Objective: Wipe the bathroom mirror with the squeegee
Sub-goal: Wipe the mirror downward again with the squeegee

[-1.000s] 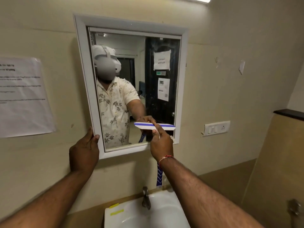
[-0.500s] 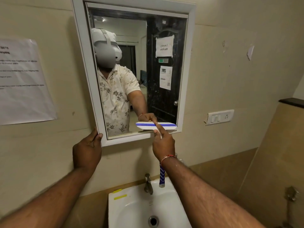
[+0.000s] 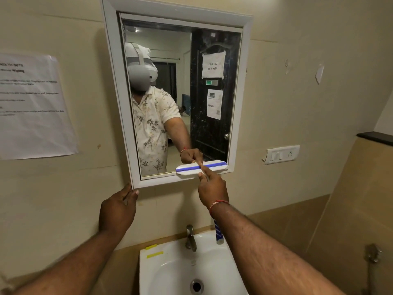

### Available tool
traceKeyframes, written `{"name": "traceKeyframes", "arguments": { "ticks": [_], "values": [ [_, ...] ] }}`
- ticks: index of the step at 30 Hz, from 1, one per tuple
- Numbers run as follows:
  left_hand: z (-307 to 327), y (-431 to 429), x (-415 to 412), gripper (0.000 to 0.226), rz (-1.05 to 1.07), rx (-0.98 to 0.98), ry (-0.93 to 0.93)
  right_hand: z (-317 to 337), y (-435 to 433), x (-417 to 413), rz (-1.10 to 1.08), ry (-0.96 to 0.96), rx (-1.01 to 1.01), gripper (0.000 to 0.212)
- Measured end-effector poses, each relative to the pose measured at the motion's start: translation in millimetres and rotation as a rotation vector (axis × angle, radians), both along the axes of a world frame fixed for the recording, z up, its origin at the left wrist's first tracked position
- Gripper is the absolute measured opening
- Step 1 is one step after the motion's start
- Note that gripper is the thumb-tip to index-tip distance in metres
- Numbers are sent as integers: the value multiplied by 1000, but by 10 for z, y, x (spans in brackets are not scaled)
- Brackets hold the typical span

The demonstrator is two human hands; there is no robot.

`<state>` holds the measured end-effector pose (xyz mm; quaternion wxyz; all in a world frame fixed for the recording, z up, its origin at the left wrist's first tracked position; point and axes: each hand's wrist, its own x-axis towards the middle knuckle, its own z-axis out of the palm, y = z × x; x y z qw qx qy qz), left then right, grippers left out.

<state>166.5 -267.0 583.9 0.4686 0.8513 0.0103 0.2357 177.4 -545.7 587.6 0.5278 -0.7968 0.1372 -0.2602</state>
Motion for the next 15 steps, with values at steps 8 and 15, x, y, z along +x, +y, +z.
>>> {"name": "traceKeyframes", "arguments": {
  "ticks": [8, 15],
  "values": [
    [-83, -113, -139, 65, -64, -13, 47, 86, -12, -135, -7, 30, -154, 41],
    [-590, -145, -384, 67, -131, 48, 145, -606, 8, -688, 11, 165, -186, 37]
  ]
}}
